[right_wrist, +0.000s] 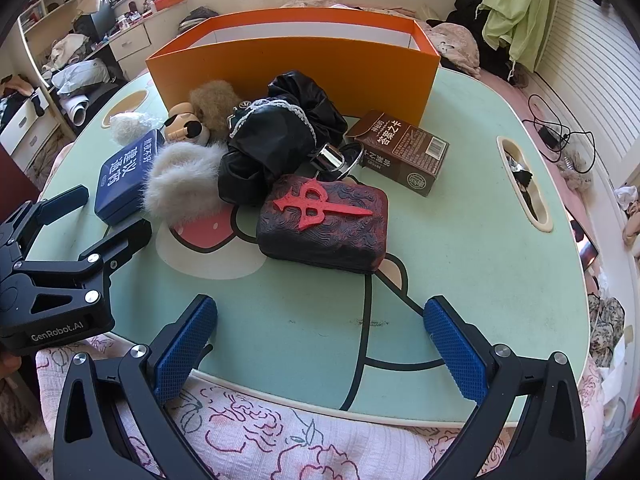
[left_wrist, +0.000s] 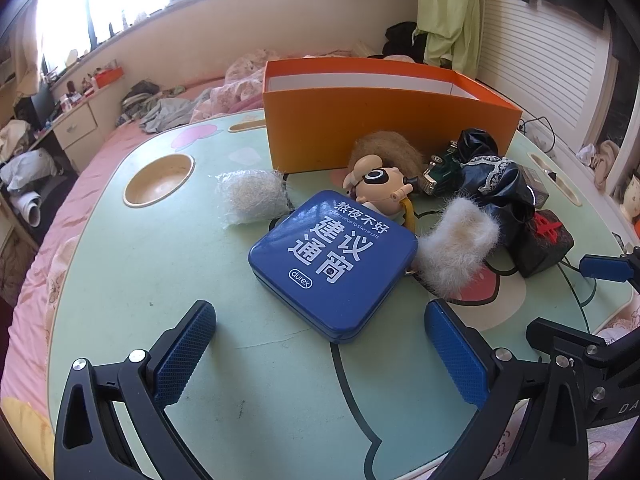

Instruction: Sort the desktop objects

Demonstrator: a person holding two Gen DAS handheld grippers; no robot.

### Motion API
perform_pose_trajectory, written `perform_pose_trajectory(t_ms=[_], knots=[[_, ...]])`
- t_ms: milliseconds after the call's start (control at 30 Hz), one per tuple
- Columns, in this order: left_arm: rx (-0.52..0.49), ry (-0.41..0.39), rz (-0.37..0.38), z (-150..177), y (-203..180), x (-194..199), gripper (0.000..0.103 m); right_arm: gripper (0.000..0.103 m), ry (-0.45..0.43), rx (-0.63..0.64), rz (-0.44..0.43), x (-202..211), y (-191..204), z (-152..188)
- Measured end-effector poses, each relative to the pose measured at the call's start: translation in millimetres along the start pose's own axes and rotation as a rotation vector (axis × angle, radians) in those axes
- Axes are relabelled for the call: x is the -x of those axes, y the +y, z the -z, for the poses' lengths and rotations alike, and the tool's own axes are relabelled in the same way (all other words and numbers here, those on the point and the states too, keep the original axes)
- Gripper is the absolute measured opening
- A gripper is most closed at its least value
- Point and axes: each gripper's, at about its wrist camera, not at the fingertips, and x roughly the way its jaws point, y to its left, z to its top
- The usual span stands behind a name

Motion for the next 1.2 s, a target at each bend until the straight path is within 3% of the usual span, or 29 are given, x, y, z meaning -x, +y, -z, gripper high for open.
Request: perform_pose_trajectory(t_ms=[333, 500, 600, 1200], knots=[[-0.02, -0.006, 0.016, -1.9, -1.4, -1.6, 0.103, 0.103, -0.008, 0.015, -0.013, 0.7, -3.1, 0.6], [-0.085, -0.078, 0.08, 2.8, -4.5, -1.5, 0.103, 0.103, -0.058, 0.076, -0.051, 1.2, -7.1, 2.7], [-0.086, -0.081, 0.083, 2.9, -4.3, -1.4, 0.103, 0.103, -0.095, 0.098, -0.071, 1.0, -9.9, 5.5], [-0.09, -0.095, 0.089, 3.5, -8.1, -2.0, 0.103, 0.103, -0.091, 0.094, -0.07, -0.4, -8.7, 1.3]])
